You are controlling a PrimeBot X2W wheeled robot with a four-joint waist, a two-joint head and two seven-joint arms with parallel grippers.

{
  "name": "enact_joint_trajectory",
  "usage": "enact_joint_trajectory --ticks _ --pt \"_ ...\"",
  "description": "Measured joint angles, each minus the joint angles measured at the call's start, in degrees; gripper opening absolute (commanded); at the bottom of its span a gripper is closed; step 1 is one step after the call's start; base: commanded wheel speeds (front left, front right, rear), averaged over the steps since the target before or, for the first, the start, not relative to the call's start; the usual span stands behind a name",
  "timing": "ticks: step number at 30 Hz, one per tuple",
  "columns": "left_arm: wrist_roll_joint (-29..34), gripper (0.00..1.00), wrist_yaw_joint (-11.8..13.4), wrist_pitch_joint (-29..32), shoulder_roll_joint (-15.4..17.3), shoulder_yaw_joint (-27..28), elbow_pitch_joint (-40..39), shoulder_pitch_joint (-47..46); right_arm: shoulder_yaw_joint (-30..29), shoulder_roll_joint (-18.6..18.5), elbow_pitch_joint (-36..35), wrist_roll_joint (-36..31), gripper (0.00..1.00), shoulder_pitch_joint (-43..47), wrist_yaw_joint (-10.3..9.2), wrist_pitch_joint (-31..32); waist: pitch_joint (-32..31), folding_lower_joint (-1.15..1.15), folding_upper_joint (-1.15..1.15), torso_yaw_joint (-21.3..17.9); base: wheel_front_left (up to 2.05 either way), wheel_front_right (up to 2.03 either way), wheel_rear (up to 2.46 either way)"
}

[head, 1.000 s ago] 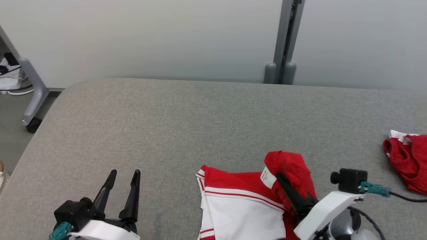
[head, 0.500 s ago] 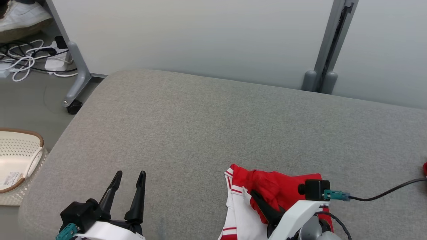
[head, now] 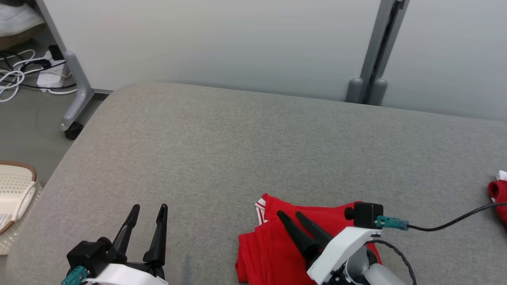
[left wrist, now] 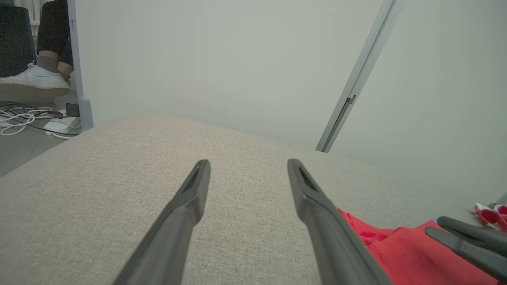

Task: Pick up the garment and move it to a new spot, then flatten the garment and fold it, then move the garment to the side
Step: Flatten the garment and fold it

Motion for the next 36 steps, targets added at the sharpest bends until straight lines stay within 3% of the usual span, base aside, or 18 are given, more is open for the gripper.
enact_joint_trajectory --ticks 4,9,18,30,36 --pt "0.44 1.00 -0.08 0.00 -0.20 0.63 -0.36 0.05 -3.23 -0.15 -3.22 -0.88 1.00 0.04 0.00 -1.66 0.01 0.00 0.00 -1.68 0.00 0.00 0.00" --pt "0.94 1.00 -0.23 0.00 -0.77 1.60 -1.16 0.41 -11.11 -4.16 -7.68 -6.08 1.00 2.13 0.00 -3.87 -0.05 0.00 0.00 -4.54 0.00 0.00 0.00" --pt "2.57 1.00 -0.30 0.00 -1.62 5.43 -4.16 0.69 -22.49 -6.31 -15.14 -19.63 1.00 8.36 0.00 -7.27 0.31 0.00 0.00 -7.39 0.00 0.00 0.00" --pt "6.16 1.00 -0.49 0.00 -2.91 10.90 -7.77 1.73 -32.98 -3.78 -18.49 -39.40 1.00 14.37 0.01 -13.59 0.80 0.00 0.00 -7.80 0.00 0.00 0.00" --pt "8.76 1.00 -0.60 0.00 -3.56 11.65 -7.95 2.70 -34.29 -1.57 -16.56 -42.77 1.00 16.57 0.01 -14.13 0.96 0.00 0.00 -7.75 0.00 0.00 0.00"
